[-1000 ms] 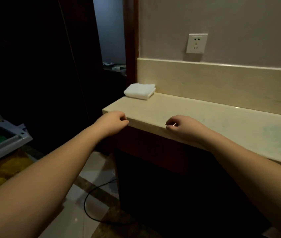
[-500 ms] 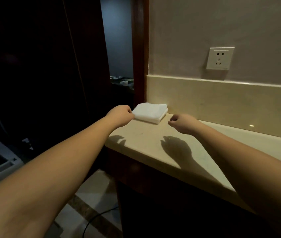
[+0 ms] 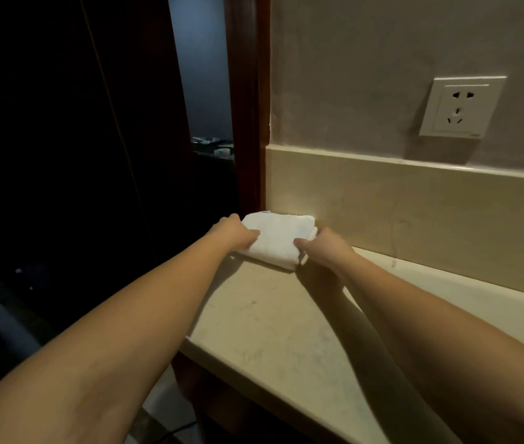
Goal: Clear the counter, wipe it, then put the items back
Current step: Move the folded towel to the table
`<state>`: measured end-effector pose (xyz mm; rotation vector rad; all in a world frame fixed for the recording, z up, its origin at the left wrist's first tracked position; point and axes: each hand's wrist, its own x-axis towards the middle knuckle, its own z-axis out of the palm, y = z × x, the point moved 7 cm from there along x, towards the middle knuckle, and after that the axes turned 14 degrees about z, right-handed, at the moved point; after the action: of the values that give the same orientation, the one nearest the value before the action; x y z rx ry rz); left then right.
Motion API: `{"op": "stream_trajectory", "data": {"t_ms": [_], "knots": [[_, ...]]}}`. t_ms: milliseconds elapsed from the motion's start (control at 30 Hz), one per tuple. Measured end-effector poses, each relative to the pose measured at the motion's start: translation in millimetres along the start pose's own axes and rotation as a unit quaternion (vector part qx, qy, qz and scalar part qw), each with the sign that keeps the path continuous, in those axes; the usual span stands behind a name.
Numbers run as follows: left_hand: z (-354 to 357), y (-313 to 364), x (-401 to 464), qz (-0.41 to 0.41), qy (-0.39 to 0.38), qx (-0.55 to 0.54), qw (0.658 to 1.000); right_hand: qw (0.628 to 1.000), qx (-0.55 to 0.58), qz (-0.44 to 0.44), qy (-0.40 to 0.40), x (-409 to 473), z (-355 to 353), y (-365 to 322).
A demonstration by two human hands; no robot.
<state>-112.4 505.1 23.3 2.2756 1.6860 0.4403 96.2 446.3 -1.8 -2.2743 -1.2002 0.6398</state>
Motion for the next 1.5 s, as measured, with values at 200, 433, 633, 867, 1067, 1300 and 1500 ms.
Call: {"op": "stream_trajectory", "data": {"t_ms": [200,433,633,867,1067,1300,1500], "knots": [[24.2,-9.9,25.4,-0.044,-0.025,-0.037,0.998,1.0,-0.009,0.011,-0.001,22.4,13.3,-3.4],[27.7,-13.5,37.1,-0.057,-0.06,-0.046,0.996,1.0,-0.015,0.01,-0.02,32.0,21.5,-5.6],[28.7,-12.9,36.5,-0.062,-0.055,-0.08,0.993,0.999,-0.046,0.011,-0.018,27.5,21.0,-11.5],[28.6,-13.9,15.4,-0.106,-0.065,-0.232,0.965,0.98,0.073,0.118,-0.146,12.9,17.7,-10.4],[14.9,-8.9,-16.9,-0.116,-0.042,-0.376,0.918,0.916,0.266,0.183,-0.24,-14.3,10.7,-1.3],[-10.7,10.1,-78.8,-0.093,-0.039,-0.549,0.83,0.886,0.394,0.114,-0.215,-75.1,-15.2,-4.3],[-23.6,23.7,-165.7,-0.021,-0.036,-0.622,0.782,0.854,0.477,0.055,-0.199,-167.2,-35.2,14.3]]}}
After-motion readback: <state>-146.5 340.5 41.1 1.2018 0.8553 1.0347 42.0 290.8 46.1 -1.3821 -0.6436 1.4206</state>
